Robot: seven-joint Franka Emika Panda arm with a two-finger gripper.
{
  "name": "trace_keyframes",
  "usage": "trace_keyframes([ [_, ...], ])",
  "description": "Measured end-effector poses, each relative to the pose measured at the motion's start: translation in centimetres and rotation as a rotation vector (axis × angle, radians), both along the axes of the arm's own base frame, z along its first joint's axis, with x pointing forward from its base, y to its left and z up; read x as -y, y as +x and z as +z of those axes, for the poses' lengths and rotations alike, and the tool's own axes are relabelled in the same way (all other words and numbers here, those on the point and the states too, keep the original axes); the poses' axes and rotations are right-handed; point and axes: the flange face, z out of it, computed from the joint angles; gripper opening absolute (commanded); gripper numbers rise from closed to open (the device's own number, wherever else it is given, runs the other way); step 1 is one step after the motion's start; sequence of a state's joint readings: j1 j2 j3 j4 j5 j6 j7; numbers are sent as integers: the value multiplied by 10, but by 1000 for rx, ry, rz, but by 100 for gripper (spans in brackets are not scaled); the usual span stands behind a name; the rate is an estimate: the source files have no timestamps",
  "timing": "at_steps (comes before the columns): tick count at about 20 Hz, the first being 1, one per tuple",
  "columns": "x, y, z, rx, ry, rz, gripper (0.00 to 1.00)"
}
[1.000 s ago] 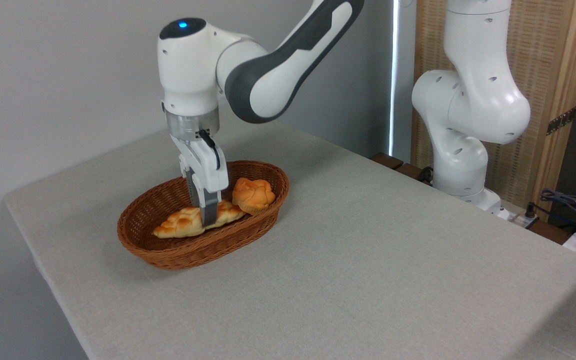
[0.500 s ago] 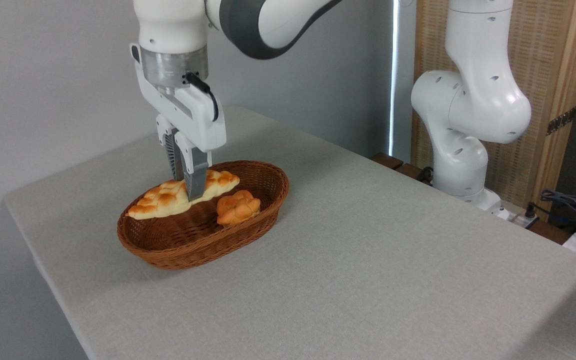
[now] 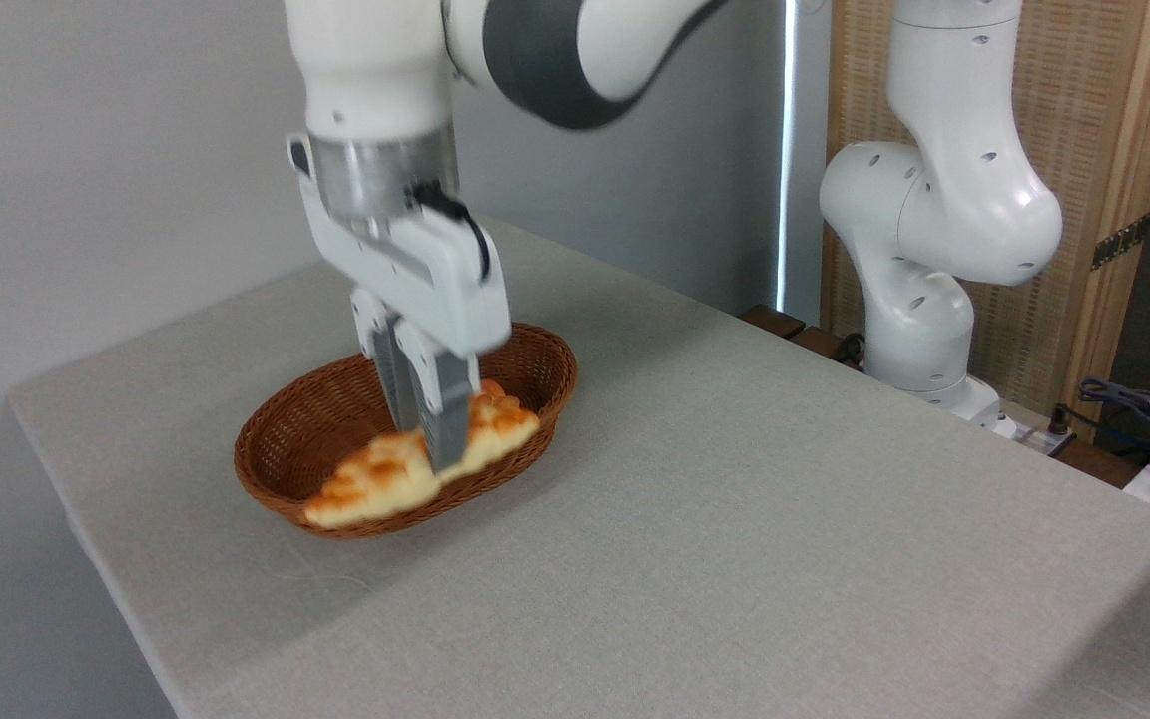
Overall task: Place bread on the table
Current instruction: 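Carry the bread roll out of the basket and lower it onto the table, then open the gripper to release the roll and raise it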
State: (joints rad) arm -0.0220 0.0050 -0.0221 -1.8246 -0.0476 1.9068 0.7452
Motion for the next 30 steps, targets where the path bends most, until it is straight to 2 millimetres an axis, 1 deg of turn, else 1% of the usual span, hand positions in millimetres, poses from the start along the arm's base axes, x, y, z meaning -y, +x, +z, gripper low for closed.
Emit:
trace_keyframes([
  [1,-5,3,-10,-18,2,5,48],
  [2,-7,7,-22,-37,11,5,49],
  [3,-8,10,-33,-57,23,2,55],
  [4,-8,13,-45,-77,35,-3,71],
  [5,-9,16,-58,-98,49,-8,82],
  [7,-10,21,-78,-130,70,-17,93],
  [8,-9,23,-82,-136,73,-18,98],
  [9,-9,23,-84,-139,73,-18,100],
  [22,-9,24,-81,-132,73,-15,100],
  [24,-9,24,-77,-126,73,-15,100],
  [25,-9,25,-71,-114,73,-14,100],
  [26,-11,25,-60,-94,72,-7,100],
  [28,-22,19,-26,-46,54,21,100],
  [30,-32,3,10,-22,28,49,100],
])
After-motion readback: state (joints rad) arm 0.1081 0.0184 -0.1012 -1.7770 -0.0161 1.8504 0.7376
